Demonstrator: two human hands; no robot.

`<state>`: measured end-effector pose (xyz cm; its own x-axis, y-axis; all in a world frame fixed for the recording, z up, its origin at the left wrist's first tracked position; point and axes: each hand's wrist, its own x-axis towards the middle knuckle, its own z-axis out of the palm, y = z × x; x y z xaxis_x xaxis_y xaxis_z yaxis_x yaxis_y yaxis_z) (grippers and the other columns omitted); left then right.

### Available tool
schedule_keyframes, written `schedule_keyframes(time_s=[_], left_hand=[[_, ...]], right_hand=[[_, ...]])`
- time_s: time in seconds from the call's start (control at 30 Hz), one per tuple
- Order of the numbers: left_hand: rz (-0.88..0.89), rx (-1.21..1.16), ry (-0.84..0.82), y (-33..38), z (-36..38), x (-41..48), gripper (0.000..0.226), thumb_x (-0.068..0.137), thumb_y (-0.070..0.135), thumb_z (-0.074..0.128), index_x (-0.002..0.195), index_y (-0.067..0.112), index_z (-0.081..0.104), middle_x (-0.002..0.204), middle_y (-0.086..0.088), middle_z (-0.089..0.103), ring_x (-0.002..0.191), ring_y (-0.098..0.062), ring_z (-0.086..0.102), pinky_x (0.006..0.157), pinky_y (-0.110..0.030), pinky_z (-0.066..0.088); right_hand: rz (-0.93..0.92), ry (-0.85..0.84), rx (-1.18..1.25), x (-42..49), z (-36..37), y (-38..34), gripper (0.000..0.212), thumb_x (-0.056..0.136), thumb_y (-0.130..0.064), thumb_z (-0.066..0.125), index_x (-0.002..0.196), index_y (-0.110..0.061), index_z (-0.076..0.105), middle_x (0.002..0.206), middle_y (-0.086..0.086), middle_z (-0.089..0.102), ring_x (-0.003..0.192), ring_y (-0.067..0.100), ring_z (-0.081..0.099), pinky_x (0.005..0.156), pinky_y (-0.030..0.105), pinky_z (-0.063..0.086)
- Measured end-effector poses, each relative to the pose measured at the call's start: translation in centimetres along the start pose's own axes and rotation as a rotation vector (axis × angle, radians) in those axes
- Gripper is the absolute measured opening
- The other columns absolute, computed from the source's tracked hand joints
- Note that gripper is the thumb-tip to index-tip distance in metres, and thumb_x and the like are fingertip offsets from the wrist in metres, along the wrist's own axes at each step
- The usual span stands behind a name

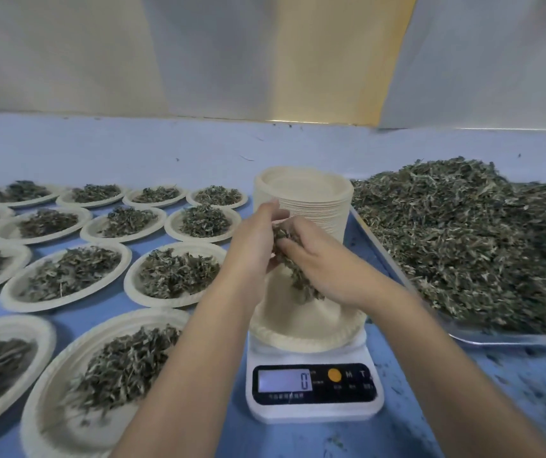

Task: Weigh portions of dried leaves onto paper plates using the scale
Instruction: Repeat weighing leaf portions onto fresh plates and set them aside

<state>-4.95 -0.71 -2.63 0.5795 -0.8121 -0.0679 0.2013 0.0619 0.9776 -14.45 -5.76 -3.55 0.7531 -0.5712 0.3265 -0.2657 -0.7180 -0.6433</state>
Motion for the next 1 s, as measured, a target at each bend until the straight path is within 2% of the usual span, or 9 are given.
schedule_keyframes(time_s=[0.07,0.17,0.3,0.37,0.5,0.63,0.8,0.9,1.0], left_hand=[[0.004,0.037,0.011,-0.2,0.3,0.1,0.024,0.094,0.034,0.048,0.090,0.019,0.067,0.092,-0.007,0.066,0.075,-0.020,0.059,0.076,-0.032,0.047],[0.018,0.062,0.040,-0.6,0.6,0.3,0.024,0.094,0.030,0.051,0.099,0.013,0.066,0.105,-0.011,0.068,0.094,-0.026,0.063,0.085,-0.036,0.048],[0.089,0.059,0.061,-1.3,0.8,0.2,0.024,0.097,0.025,0.046,0.084,0.015,0.064,0.097,-0.011,0.067,0.097,-0.026,0.063,0.086,-0.038,0.048],[0.135,0.077,0.071,-1.5,0.8,0.1,0.027,0.098,0.026,0.045,0.082,0.016,0.063,0.096,-0.012,0.068,0.093,-0.025,0.063,0.086,-0.039,0.048],[0.176,0.070,0.101,-1.8,0.7,0.2,0.027,0.099,0.017,0.044,0.080,0.013,0.063,0.090,-0.011,0.065,0.085,-0.023,0.061,0.075,-0.034,0.047],[0.115,-0.015,0.118,-1.8,0.7,0.5,0.024,0.098,0.006,0.041,0.099,0.008,0.065,0.106,-0.015,0.066,0.101,-0.029,0.063,0.073,-0.032,0.049],[0.103,-0.093,0.137,-1.8,0.3,0.8,0.029,0.096,-0.003,0.040,0.087,0.013,0.063,0.092,-0.007,0.066,0.106,-0.029,0.060,0.083,-0.036,0.049],[0.089,-0.182,0.150,-1.5,-0.2,1.0,0.029,0.096,-0.005,0.038,0.087,0.010,0.061,0.092,-0.007,0.066,0.100,-0.026,0.063,0.087,-0.039,0.052],[0.114,-0.257,0.174,-1.1,-0.8,1.3,0.028,0.097,-0.007,0.036,0.090,0.005,0.060,0.092,-0.009,0.065,0.094,-0.020,0.065,0.092,-0.036,0.051]], right_hand=[[-0.027,-0.033,-0.077,0.0,0.2,0.0,0.028,0.100,-0.016,0.042,0.126,-0.007,0.045,0.124,0.011,0.051,0.119,0.027,0.044,0.103,0.042,0.034],[-0.023,-0.044,-0.084,-0.3,0.5,-0.1,0.039,0.097,-0.014,0.046,0.135,-0.010,0.038,0.129,0.008,0.047,0.121,0.026,0.041,0.103,0.040,0.035],[0.014,-0.013,-0.027,-0.7,0.6,0.0,0.049,0.096,-0.016,0.050,0.140,-0.015,0.029,0.137,0.004,0.038,0.125,0.019,0.035,0.105,0.035,0.035],[0.022,0.000,0.009,-0.7,0.7,0.1,0.050,0.095,-0.016,0.052,0.139,-0.015,0.028,0.135,0.002,0.036,0.125,0.016,0.034,0.105,0.032,0.035],[0.051,0.017,0.072,-0.7,0.6,0.2,0.044,0.093,-0.015,0.055,0.131,-0.013,0.032,0.129,0.002,0.034,0.122,0.015,0.036,0.099,0.026,0.036],[0.056,0.027,0.097,-0.8,0.1,0.3,0.042,0.091,-0.017,0.059,0.125,-0.013,0.034,0.127,0.003,0.037,0.119,0.015,0.040,0.094,0.023,0.038],[0.043,0.008,0.026,-0.9,-0.1,0.5,0.042,0.092,-0.024,0.061,0.125,-0.013,0.038,0.122,-0.001,0.037,0.117,0.012,0.038,0.096,0.022,0.035],[0.039,-0.024,0.017,-0.9,-0.4,0.6,0.032,0.093,-0.023,0.059,0.117,-0.020,0.038,0.119,-0.003,0.037,0.114,0.009,0.036,0.085,0.015,0.030],[0.064,-0.051,-0.041,-0.8,-0.9,1.0,0.029,0.095,-0.025,0.057,0.112,-0.022,0.034,0.109,-0.010,0.036,0.099,0.004,0.036,0.068,0.010,0.029]])
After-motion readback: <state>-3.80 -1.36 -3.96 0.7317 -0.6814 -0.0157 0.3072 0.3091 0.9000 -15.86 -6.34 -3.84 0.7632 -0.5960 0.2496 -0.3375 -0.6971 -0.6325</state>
